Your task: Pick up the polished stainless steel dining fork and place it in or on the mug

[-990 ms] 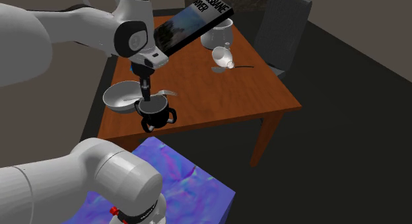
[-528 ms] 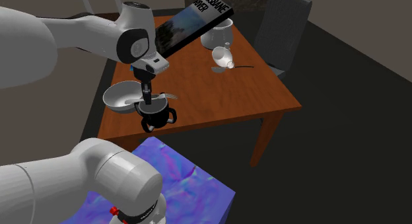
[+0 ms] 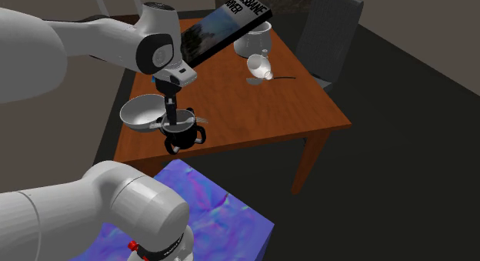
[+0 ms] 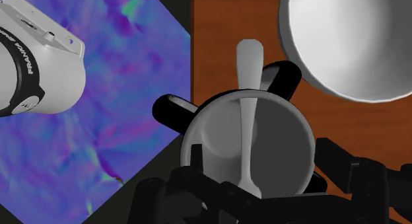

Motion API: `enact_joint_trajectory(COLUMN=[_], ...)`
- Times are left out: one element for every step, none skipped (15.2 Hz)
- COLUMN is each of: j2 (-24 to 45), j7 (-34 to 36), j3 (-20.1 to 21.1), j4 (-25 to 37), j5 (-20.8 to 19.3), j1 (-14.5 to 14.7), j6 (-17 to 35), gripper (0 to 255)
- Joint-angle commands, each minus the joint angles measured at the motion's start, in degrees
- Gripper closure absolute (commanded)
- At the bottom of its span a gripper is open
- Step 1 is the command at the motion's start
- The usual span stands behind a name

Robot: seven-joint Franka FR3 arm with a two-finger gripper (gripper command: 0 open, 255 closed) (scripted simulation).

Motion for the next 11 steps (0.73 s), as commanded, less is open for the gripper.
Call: enact_joint_trajectory(j2=[-0.03, -0.47, -0.8, -1.01, -1.11, -1.1, -1.11, -1.11, -1.11, -1.1, -1.1], j7=[0.01, 0.12, 0.23, 0.32, 0.4, 0.4, 0.4, 0.4, 0.4, 0.4, 0.4], j3=[0.0, -0.64, -1.27, -1.86, -2.32, -2.33, -2.33, -2.33, -2.33, -2.33, -2.33], j4=[-0.01, 1.58, 3.23, 4.95, 6.34, 6.34, 6.33, 6.34, 6.34, 6.34, 6.34], j5=[0.01, -0.63, -1.24, -1.82, -2.27, -2.27, -2.27, -2.27, -2.27, -2.27, -2.27], j1=[0.01, -0.27, -0.53, -0.81, -1.01, -1.0, -1.0, -1.0, -1.0, -1.0, -1.0], j6=[-0.02, -2.08, -4.08, -6.03, -7.54, -7.54, -7.54, -7.54, -7.54, -7.54, -7.54], gripper=[0, 0, 0, 0, 0, 0, 0, 0, 0, 0, 0])
